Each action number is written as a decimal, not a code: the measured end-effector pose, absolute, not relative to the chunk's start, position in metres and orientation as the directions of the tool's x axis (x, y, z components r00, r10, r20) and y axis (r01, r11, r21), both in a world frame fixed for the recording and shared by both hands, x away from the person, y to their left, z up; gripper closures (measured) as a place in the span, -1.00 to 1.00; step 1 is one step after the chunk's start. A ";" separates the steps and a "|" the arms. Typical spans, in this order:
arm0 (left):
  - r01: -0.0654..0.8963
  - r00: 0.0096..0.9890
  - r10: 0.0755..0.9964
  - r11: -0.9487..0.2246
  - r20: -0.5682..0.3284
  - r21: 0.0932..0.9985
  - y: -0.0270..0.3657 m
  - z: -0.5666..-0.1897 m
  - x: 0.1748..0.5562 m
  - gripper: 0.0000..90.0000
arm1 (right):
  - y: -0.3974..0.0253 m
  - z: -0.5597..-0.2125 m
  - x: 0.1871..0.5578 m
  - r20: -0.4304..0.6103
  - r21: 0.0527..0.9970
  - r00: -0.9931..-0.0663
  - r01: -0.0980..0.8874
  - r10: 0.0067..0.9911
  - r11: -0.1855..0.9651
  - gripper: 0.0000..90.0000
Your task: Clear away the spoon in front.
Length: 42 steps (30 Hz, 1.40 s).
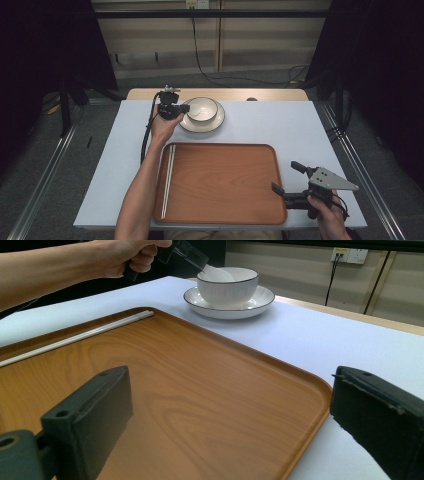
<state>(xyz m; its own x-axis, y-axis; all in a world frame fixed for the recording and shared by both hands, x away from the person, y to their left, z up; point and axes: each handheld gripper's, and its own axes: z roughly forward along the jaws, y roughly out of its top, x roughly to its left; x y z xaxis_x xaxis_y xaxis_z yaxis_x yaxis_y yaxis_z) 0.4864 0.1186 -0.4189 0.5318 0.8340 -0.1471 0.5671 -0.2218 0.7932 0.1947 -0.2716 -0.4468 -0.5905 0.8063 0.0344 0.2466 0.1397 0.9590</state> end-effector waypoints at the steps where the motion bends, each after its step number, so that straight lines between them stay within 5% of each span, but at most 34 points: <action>1: 0.567 0.541 0.830 -0.241 -0.136 0.788 0.121 -0.418 0.486 0.88 | -0.272 -0.447 0.195 0.034 0.959 -0.591 0.247 0.806 0.141 -0.92; 42: 0.434 0.552 0.824 -0.157 -0.124 0.887 0.139 -0.387 0.432 0.88 | -0.272 -0.446 0.194 0.034 0.963 -0.577 0.238 0.816 0.128 -0.93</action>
